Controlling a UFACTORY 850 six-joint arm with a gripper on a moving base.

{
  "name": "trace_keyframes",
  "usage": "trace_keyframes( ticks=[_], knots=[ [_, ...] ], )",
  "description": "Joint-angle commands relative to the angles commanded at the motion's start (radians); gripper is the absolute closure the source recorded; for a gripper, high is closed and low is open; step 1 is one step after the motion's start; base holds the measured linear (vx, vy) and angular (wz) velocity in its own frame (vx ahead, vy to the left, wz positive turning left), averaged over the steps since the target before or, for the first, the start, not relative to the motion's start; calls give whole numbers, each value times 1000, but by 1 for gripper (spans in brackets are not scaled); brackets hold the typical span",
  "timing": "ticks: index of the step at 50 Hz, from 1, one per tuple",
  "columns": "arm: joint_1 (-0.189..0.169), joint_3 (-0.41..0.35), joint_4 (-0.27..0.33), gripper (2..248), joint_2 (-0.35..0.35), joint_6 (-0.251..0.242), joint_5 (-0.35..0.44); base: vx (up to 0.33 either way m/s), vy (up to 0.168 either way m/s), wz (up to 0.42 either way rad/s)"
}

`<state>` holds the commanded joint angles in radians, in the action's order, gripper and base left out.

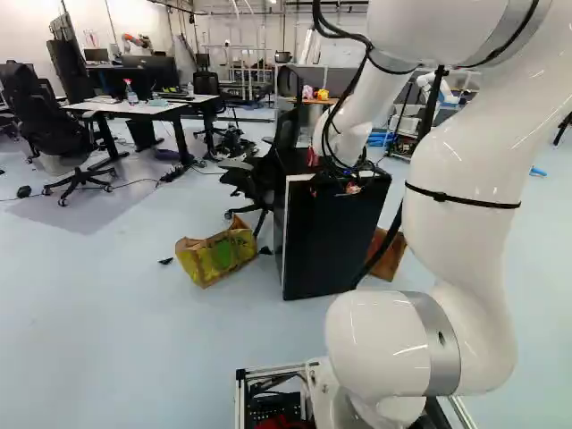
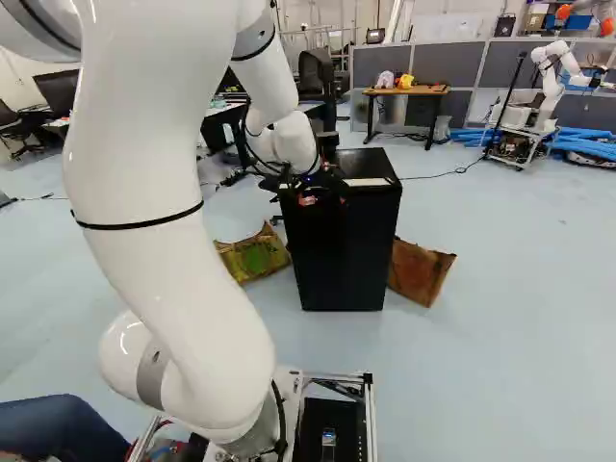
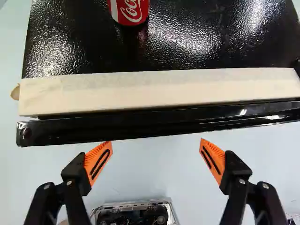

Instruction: Grab a drink from the fridge

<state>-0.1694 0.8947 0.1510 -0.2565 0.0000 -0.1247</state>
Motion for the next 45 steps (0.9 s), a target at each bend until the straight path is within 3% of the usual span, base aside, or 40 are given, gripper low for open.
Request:
trace_keyframes(
  ticks=[29,45],
  knots=[
    [0,-3,0,3,3,0,28,0,0,0],
    [-5,-68,0,3,57,0,28,0,0,0]
  ],
)
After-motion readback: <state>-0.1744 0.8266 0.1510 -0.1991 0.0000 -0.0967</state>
